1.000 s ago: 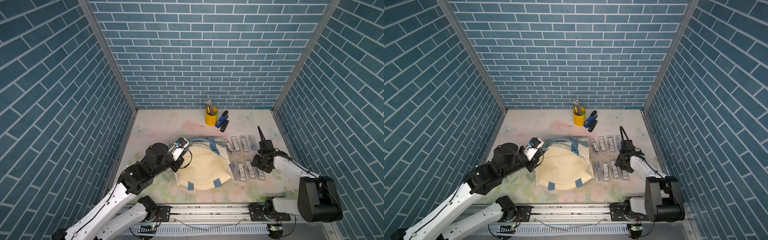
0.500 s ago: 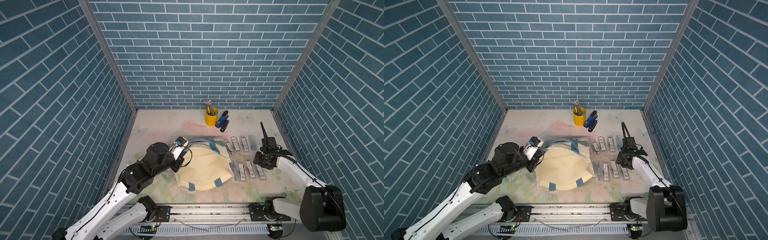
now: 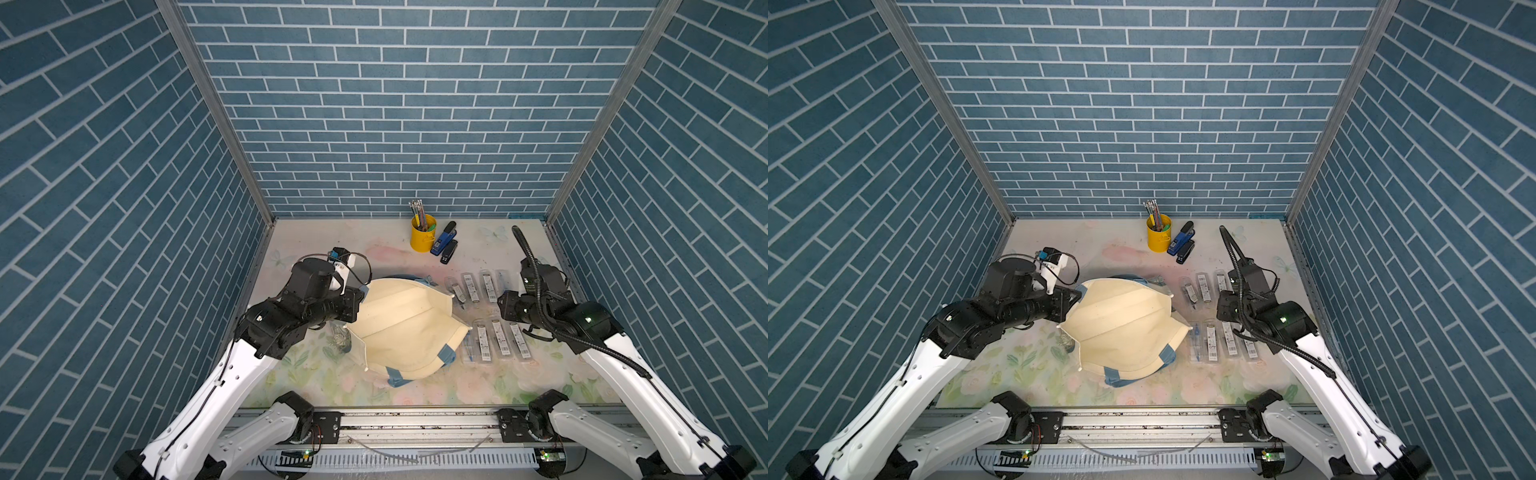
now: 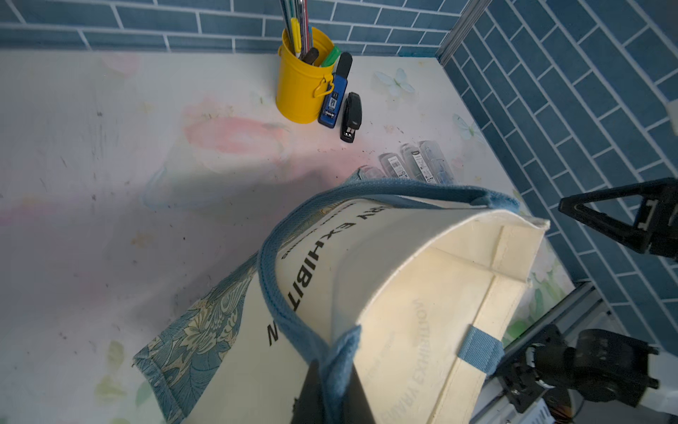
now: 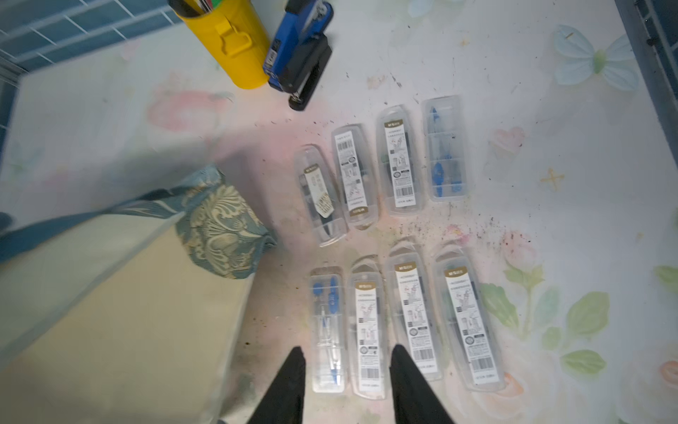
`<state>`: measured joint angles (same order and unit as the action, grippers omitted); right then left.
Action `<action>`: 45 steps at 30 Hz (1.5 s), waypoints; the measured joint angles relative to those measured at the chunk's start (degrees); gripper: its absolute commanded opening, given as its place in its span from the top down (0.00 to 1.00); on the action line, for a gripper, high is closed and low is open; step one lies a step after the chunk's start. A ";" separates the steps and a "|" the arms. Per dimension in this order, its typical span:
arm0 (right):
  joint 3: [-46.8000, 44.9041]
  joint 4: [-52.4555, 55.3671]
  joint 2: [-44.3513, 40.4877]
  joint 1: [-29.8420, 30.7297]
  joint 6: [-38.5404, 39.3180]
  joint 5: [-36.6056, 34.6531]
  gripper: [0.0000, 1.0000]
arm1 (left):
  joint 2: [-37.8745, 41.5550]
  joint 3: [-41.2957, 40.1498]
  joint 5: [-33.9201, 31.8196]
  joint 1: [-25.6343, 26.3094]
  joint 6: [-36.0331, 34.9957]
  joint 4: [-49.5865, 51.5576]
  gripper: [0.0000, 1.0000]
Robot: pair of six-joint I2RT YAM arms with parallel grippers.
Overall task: Take out the compass set from the canvas bag
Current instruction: Place the compass set at the center of the board, then place the canvas bag at the center of the board.
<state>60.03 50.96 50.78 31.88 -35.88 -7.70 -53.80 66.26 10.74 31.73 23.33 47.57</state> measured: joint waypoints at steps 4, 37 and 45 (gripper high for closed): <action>-0.20 -1.49 -2.10 9.90 -1.03 -0.09 0.52 | -0.94 0.31 1.40 -0.28 4.81 1.44 1.00; 0.85 -20.35 25.53 25.92 -16.46 5.35 1.00 | 2.99 -6.56 7.26 -5.51 14.38 -0.07 1.00; 16.02 -13.53 34.07 18.29 -11.43 13.66 1.00 | 2.25 -5.75 11.37 -5.86 14.43 2.27 1.00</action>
<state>76.05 37.43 84.86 50.17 -47.31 5.96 -51.55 60.51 22.11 25.87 37.76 49.84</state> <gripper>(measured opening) 0.080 0.096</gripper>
